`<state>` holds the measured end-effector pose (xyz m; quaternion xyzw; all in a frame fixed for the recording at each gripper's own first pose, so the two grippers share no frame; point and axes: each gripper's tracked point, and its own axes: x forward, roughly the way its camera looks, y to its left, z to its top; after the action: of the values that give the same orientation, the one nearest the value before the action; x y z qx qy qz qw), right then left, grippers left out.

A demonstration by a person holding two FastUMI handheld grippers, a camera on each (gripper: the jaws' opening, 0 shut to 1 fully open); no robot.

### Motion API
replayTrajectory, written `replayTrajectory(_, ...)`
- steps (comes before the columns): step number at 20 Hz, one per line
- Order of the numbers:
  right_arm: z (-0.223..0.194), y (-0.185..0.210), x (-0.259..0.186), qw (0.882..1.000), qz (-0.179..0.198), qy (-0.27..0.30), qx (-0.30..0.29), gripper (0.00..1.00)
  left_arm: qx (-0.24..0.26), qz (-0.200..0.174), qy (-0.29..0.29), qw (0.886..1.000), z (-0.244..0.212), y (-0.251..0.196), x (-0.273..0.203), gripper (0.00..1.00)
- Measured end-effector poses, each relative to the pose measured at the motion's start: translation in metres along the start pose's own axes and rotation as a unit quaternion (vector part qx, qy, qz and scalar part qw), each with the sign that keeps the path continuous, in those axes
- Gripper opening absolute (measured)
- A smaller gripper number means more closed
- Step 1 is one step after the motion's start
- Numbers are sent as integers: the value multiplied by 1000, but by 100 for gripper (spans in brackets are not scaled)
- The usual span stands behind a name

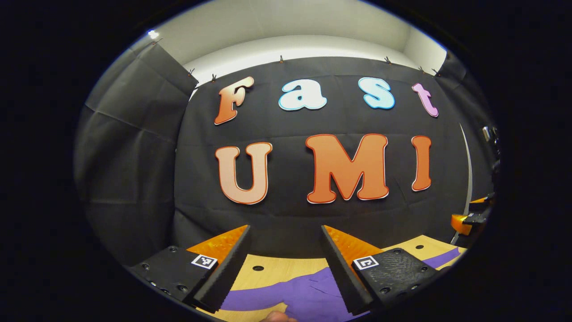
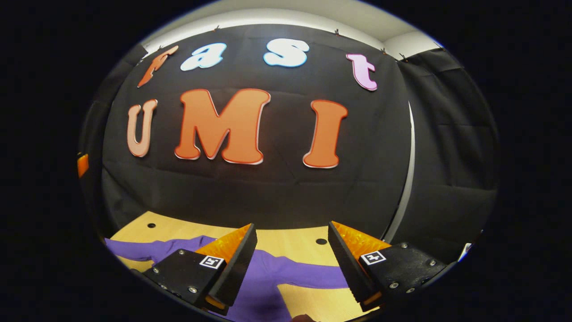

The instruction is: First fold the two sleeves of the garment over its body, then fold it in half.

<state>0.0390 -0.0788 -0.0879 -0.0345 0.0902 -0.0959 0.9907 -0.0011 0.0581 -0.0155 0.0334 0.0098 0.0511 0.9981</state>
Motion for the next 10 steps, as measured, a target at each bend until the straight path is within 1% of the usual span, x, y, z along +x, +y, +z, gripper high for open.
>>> replayTrajectory(3, -37, -44, 18, 998, -43, 47, 4, 95, 11, -10, -10, 1000, 8, -16, 1, 94)
replayTrajectory(7, -90, -109, 35, 989, -93, 115, 5, 96, 19, -14, -6, 1000, 7, -29, 0, 94)
replayTrajectory(8, -101, -124, 37, 986, -102, 131, 5, 96, 20, -12, -3, 1000, 6, -33, 2, 93)
replayTrajectory(10, -114, -145, 46, 983, -114, 145, 7, 96, 24, -10, 3, 1000, 3, -41, 4, 94)
